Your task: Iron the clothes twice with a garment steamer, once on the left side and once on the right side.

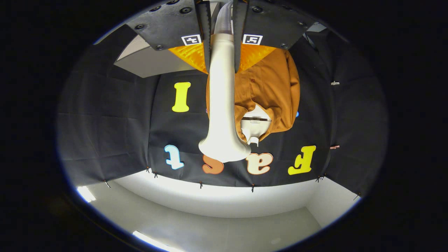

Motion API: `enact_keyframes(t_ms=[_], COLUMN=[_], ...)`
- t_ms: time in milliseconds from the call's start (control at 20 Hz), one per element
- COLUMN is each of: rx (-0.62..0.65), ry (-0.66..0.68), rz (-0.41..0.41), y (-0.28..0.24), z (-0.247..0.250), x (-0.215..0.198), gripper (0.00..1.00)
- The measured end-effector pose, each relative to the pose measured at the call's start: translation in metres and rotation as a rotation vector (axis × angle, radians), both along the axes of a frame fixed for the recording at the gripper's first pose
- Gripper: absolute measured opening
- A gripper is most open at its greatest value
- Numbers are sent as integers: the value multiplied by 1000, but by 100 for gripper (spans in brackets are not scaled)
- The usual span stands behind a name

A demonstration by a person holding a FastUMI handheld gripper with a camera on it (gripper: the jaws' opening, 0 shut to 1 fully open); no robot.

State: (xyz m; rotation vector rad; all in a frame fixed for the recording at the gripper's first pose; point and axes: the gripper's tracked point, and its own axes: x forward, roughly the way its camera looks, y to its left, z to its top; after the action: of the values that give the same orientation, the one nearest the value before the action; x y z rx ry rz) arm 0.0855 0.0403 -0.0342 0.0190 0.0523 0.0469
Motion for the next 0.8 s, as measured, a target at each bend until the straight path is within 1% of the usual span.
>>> enact_keyframes(t_ms=[150, 800], rx=[4, 16], ry=[-13, -33], rz=[-1, -50], y=[0, -14], z=[5, 12], x=[0, 0], gripper=[28, 28])
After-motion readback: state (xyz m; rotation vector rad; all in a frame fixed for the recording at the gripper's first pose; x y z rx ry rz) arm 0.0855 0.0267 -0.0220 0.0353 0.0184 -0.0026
